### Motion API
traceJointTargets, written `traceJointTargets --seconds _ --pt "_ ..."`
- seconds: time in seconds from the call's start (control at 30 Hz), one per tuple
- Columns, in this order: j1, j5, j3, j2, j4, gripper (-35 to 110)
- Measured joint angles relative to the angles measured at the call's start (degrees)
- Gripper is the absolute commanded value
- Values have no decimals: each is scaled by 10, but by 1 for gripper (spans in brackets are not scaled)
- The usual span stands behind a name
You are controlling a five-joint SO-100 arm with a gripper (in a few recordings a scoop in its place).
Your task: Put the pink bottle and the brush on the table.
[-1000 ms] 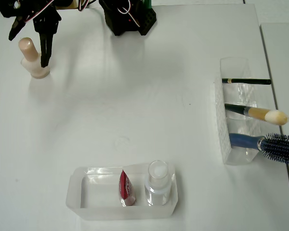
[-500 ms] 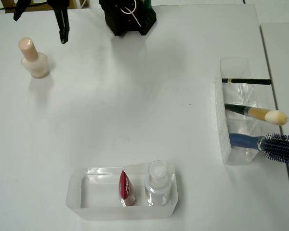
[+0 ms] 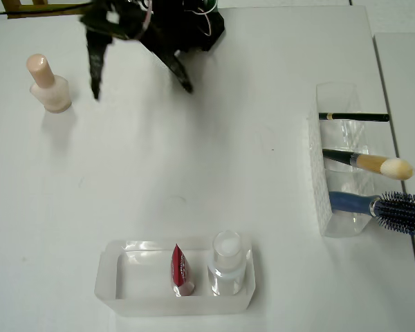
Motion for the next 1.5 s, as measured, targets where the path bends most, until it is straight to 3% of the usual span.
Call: traceJointTargets --seconds 0.23,0.53,1.27,1.5 --pt "-175 35 1 -170 -153 72" --pt "-315 67 -41 -190 -120 64" --pt "-424 120 -281 -459 -109 35" --pt "-461 120 -296 -504 -135 32"
